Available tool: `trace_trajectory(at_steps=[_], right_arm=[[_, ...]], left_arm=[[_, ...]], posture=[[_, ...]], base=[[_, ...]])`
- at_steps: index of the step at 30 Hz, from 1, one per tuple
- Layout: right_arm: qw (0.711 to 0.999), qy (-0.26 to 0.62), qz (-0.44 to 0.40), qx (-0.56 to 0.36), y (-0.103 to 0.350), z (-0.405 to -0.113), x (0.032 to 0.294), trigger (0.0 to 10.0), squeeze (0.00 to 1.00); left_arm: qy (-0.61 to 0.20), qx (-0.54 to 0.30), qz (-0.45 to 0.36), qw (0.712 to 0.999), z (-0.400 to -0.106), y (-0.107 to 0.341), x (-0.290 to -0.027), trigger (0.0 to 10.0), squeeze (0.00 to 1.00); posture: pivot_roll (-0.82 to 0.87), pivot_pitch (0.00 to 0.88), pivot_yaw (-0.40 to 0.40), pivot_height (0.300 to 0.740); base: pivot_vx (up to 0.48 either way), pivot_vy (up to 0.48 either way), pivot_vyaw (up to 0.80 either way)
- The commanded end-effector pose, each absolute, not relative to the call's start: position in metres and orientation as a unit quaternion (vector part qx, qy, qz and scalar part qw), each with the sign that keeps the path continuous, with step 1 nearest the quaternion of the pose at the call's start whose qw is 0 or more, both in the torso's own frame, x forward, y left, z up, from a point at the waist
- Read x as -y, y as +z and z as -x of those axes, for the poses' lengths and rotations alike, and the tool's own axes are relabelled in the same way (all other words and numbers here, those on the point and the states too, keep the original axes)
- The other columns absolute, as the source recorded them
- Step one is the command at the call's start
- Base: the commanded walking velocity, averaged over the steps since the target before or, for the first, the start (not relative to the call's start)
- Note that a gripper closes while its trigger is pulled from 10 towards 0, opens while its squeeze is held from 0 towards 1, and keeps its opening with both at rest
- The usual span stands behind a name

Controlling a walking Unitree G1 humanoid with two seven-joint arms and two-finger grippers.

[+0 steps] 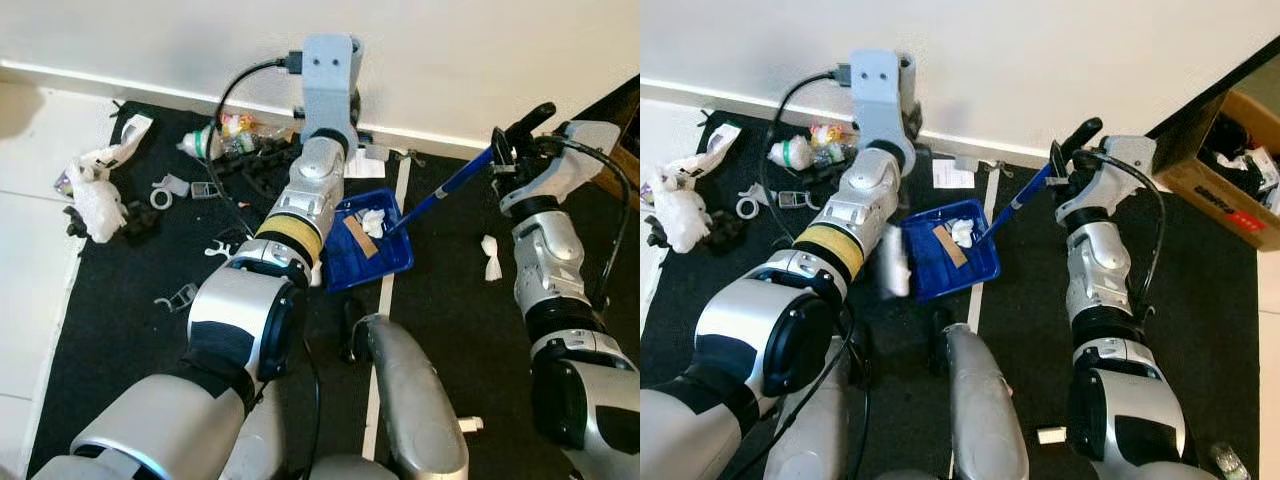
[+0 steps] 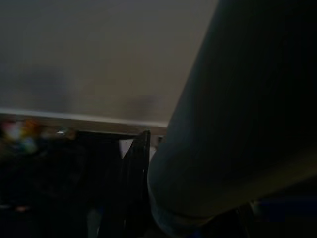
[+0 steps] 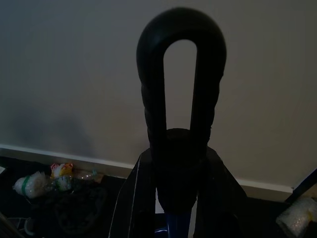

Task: Sweep floor

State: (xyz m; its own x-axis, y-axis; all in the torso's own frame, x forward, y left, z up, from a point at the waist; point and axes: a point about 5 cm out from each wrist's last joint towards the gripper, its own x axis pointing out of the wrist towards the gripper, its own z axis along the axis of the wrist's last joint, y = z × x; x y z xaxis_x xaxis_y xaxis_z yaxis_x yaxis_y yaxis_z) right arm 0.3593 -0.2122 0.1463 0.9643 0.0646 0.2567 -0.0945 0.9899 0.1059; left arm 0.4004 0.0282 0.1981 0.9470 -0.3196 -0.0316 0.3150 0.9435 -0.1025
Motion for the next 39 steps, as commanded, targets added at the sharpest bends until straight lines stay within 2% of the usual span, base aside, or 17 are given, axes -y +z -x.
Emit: trace_trajectory(at_steps=[1,3,4,7,10,11,13,15,18,20,21,22,23,25,30,33,39], right_arm=[[0.994,0.036,-0.078,0.07,0.119,-0.353,0.212,0.0,0.0],[0.994,0.036,-0.078,0.071,0.121,-0.355,0.211,0.0,0.0],[0.993,0.036,-0.08,0.074,0.123,-0.357,0.21,0.0,0.0],[0.993,0.036,-0.081,0.078,0.126,-0.359,0.209,0.0,0.0],[0.992,0.037,-0.088,0.087,0.131,-0.362,0.208,0.0,0.0],[0.992,0.037,-0.088,0.087,0.131,-0.362,0.208,0.0,0.0],[0.991,0.039,-0.092,0.088,0.13,-0.362,0.206,0.0,0.0],[0.991,0.04,-0.094,0.086,0.129,-0.361,0.205,0.0,0.0],[0.991,0.041,-0.095,0.085,0.128,-0.361,0.205,0.0,0.0],[0.991,0.042,-0.099,0.084,0.127,-0.361,0.204,0.0,0.0],[0.991,0.042,-0.099,0.084,0.127,-0.361,0.204,0.0,0.0],[0.99,0.043,-0.1,0.085,0.127,-0.361,0.205,0.0,0.0],[0.99,0.043,-0.1,0.085,0.127,-0.361,0.205,0.0,0.0],[0.99,0.048,-0.1,0.082,0.128,-0.362,0.206,0.0,0.0],[0.991,0.052,-0.099,0.077,0.126,-0.362,0.208,0.0,0.0],[0.991,0.054,-0.099,0.075,0.125,-0.361,0.207,0.0,0.0],[0.991,0.07,-0.089,0.068,0.123,-0.361,0.203,0.0,0.0]], left_arm=[[-0.248,-0.076,0.121,0.958,-0.379,0.195,0.031,10.0,0.0],[-0.238,-0.058,0.114,0.963,-0.384,0.204,0.025,10.0,0.0],[-0.216,-0.026,0.1,0.971,-0.393,0.216,0.01,10.0,0.0],[-0.197,-0.001,0.085,0.977,-0.399,0.225,-0.003,10.0,0.0],[-0.138,0.067,0.054,0.987,-0.416,0.252,-0.063,10.0,0.0],[-0.138,0.067,0.054,0.987,-0.416,0.252,-0.063,10.0,0.0],[-0.119,0.066,0.019,0.99,-0.419,0.253,-0.094,10.0,0.0],[-0.113,0.038,-0.018,0.993,-0.416,0.237,-0.112,10.0,0.0],[-0.109,0.025,-0.022,0.994,-0.414,0.228,-0.118,10.0,0.0],[-0.061,0.014,-0.068,0.996,-0.402,0.194,-0.147,10.0,0.0],[-0.061,0.014,-0.068,0.996,-0.402,0.194,-0.147,10.0,0.0],[-0.03,0.025,-0.092,0.995,-0.396,0.187,-0.166,10.0,0.0],[-0.03,0.025,-0.092,0.995,-0.396,0.187,-0.166,10.0,0.0],[0.007,0.042,-0.124,0.991,-0.386,0.184,-0.193,10.0,0.0],[0.008,0.014,-0.13,0.991,-0.376,0.168,-0.197,10.0,0.0],[0.0,-0.003,-0.133,0.991,-0.372,0.149,-0.189,10.0,0.0],[-0.022,-0.039,-0.2,0.979,-0.366,0.108,-0.16,10.0,0.0]], posture=[[-0.01,0.363,-0.084,0.74],[-0.01,0.347,-0.082,0.74],[0.0,0.316,-0.076,0.74],[0.0,0.316,-0.076,0.74],[0.03,0.271,-0.065,0.74],[0.03,0.271,-0.065,0.74],[0.04,0.257,-0.061,0.74],[0.05,0.252,-0.059,0.74],[0.05,0.247,-0.059,0.74],[0.04,0.242,-0.055,0.74],[0.04,0.242,-0.055,0.74],[0.03,0.238,-0.055,0.74],[0.03,0.238,-0.055,0.74],[0.04,0.237,-0.06,0.74],[0.05,0.239,-0.065,0.74],[0.04,0.25,-0.071,0.74],[-0.01,0.306,-0.091,0.74]], base=[[0.0,0.0,0.0],[0.0,0.0,0.0],[0.0,0.0,0.0],[0.0,0.0,0.0],[0.0,0.0,0.0],[0.0,0.0,0.0],[0.0,0.0,0.0],[0.0,0.0,0.0],[0.0,0.0,0.0],[0.0,0.0,0.0],[0.0,0.0,0.0],[0.0,0.0,0.0],[0.0,0.0,0.0],[0.0,0.0,0.0],[0.0,0.0,0.0],[0.0,0.0,0.0],[0.0,0.0,0.0]])
